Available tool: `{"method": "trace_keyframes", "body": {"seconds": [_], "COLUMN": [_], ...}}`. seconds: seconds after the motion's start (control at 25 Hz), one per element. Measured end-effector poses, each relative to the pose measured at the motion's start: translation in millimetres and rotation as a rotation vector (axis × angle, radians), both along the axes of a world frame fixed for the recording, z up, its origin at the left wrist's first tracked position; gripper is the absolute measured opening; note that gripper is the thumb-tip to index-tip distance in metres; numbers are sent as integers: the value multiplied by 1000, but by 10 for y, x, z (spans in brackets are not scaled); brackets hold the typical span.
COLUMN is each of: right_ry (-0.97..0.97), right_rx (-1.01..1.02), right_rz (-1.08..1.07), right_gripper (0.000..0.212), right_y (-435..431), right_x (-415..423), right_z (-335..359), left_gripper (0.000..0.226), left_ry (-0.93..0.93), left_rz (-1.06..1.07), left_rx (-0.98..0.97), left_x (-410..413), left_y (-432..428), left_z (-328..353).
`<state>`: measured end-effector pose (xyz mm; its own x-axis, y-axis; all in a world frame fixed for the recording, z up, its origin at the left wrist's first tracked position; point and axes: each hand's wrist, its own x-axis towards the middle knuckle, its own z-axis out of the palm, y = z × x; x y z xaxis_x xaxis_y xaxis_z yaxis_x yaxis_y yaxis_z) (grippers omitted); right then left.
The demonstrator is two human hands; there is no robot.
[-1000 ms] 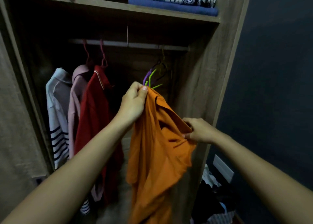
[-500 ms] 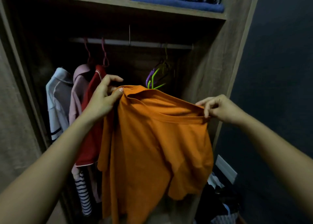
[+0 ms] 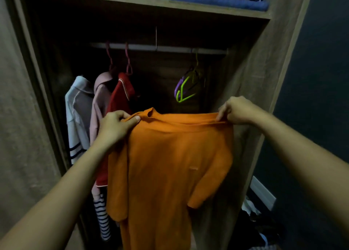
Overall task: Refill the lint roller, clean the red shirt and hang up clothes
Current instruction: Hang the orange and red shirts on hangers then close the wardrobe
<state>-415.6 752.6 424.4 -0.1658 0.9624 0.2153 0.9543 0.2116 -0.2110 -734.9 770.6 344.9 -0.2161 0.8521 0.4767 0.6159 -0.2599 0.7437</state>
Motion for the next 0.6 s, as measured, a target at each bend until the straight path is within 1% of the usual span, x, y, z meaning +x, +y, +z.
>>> {"method": "trace_keyframes", "body": {"seconds": [0.04, 0.08, 0.12, 0.16, 0.2, 0.24, 0.32, 0.4, 0.44, 0.52, 0.6], "right_ry": [47, 41, 4, -20, 2, 67, 199, 231, 224, 178, 95], "right_rx": [67, 100, 93, 56, 2, -66, -113, -31, 9, 38, 15], "right_rz": [-62, -105, -133, -148, -155, -156, -129, -97, -89, -54, -34], "right_gripper": [29, 26, 24, 24, 27, 31, 43, 52, 54, 54, 52], "right_y": [32, 69, 109, 158, 187, 202, 203, 223, 235, 282, 313], "right_x": [20, 5, -28, -66, -101, -122, -135, -148, -165, -226, -298], "right_z": [23, -2, -77, -182, -287, -372, -442, -388, -322, -144, 24], "left_gripper": [29, 31, 32, 32, 33, 38, 42, 39, 35, 31, 39], "left_ry": [-78, -164, -270, -382, -463, -485, -369, -212, -150, -89, -48], "left_rz": [-23, -56, -88, -120, -134, -133, -111, -65, -29, -5, -69], "left_rx": [-52, -86, -100, -95, -81, -73, -82, -67, -55, -31, 1], "left_x": [2, 28, 61, 86, 101, 96, 68, 56, 79, 233, 477], "left_y": [17, 18, 28, 44, 64, 94, 112, 124, 171, 298, 544], "left_z": [-50, -83, -102, -109, -106, -109, -116, -88, -57, 109, 358]}}
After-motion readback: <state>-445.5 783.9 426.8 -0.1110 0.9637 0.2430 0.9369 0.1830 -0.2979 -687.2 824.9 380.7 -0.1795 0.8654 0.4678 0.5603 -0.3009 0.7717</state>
